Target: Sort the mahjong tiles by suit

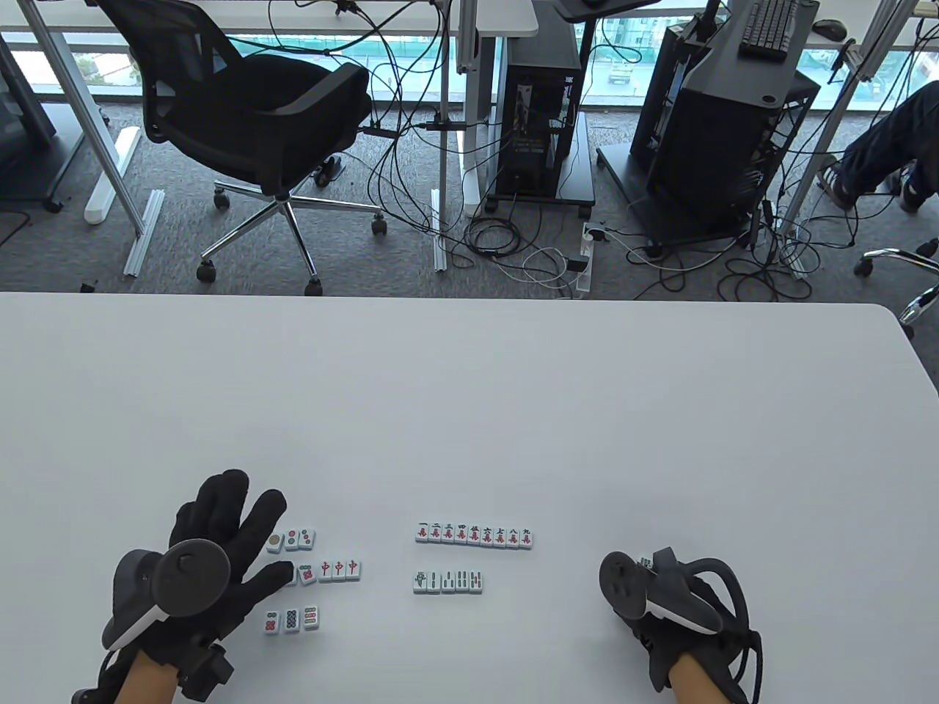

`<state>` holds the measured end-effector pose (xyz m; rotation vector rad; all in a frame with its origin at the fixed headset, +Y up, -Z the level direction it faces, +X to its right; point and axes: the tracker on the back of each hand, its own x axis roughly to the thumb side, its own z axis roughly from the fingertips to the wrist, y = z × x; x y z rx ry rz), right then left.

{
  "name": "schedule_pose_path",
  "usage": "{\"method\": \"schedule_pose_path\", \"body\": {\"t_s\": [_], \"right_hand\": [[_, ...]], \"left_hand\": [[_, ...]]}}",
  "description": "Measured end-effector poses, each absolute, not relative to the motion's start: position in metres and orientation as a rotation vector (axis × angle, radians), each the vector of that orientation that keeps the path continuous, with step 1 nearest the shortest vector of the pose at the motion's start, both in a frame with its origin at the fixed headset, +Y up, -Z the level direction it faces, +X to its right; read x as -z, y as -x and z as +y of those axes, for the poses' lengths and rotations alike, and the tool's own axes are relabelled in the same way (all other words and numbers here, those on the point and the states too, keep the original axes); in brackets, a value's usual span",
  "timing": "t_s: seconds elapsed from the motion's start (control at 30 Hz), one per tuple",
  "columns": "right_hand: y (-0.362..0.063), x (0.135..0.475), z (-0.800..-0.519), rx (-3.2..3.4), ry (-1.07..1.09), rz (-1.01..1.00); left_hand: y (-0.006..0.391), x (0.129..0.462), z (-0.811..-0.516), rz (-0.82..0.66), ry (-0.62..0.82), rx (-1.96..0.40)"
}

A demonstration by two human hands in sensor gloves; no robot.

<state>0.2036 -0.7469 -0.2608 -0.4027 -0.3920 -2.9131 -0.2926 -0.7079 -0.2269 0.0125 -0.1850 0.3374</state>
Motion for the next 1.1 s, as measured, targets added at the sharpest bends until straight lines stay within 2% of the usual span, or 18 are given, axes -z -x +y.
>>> {"method": "schedule_pose_path", "body": {"t_s": [0.2, 0.37, 0.57, 0.83, 0.97, 1.1], "right_hand": [[-0.199, 0.259, -0.756, 2.81, 0.395, -0.415], [-0.196, 0.259, -0.76, 2.817, 0.399, -0.352], [-0.19, 0.263, -0.756, 2.822, 0.38, -0.401], [-0.118, 0.265, -0.749, 2.962, 0.649, -0.217], [-0.086, 0.267, -0.755, 2.921, 0.737, -0.221], [-0.077, 0.27, -0.761, 2.9, 0.755, -0.264]], "left_hand": [[0.292, 0.227, -0.708, -0.185, -0.009, -0.334], [0.292, 0.227, -0.708, -0.188, -0.008, -0.333], [0.291, 0.227, -0.709, -0.192, -0.012, -0.333], [0.29, 0.227, -0.709, -0.2, -0.016, -0.332], [0.29, 0.226, -0.708, -0.206, -0.02, -0.336], [0.289, 0.226, -0.708, -0.214, -0.027, -0.34]]}}
